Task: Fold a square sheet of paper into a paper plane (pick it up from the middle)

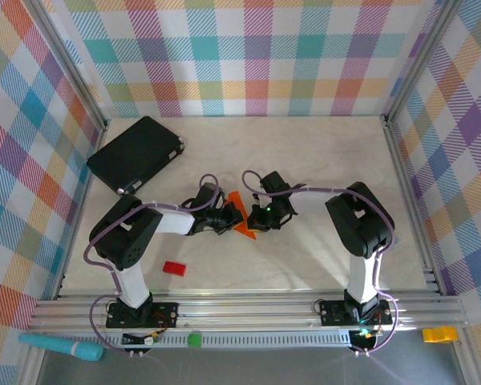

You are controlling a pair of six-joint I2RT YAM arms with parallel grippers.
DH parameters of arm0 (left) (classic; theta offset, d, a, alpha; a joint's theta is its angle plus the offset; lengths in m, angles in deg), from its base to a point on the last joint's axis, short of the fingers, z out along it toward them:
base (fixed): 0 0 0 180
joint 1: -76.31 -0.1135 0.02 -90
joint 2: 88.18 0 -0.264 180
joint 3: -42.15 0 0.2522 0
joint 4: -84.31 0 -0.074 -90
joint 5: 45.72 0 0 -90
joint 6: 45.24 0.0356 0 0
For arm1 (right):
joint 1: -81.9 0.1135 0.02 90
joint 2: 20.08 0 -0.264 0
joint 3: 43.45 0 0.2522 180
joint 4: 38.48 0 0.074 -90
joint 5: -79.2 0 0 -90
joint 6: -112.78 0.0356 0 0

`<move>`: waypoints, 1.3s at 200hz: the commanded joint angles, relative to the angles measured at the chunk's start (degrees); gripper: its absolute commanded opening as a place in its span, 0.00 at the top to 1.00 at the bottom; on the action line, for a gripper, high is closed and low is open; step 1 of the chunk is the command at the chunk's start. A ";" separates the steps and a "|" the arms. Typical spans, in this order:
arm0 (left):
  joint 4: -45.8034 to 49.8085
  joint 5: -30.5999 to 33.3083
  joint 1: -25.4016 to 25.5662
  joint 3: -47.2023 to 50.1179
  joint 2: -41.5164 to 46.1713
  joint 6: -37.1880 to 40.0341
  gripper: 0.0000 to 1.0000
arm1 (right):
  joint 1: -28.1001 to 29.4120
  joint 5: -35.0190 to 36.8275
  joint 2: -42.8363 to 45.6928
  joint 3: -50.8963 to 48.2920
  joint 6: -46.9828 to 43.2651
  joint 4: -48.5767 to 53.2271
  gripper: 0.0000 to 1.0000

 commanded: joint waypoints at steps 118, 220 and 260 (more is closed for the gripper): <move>10.64 2.10 -15.57 -8.50 -5.89 9.73 1.00 | 0.58 16.59 -11.17 -9.92 -0.54 12.22 1.00; 20.77 2.40 -21.46 -18.17 -5.81 16.00 0.96 | 0.57 15.24 -5.79 -7.27 -0.85 13.74 1.00; 30.41 3.61 -21.48 -23.52 0.57 20.61 0.87 | 0.65 11.69 0.20 -2.44 -2.70 14.79 1.00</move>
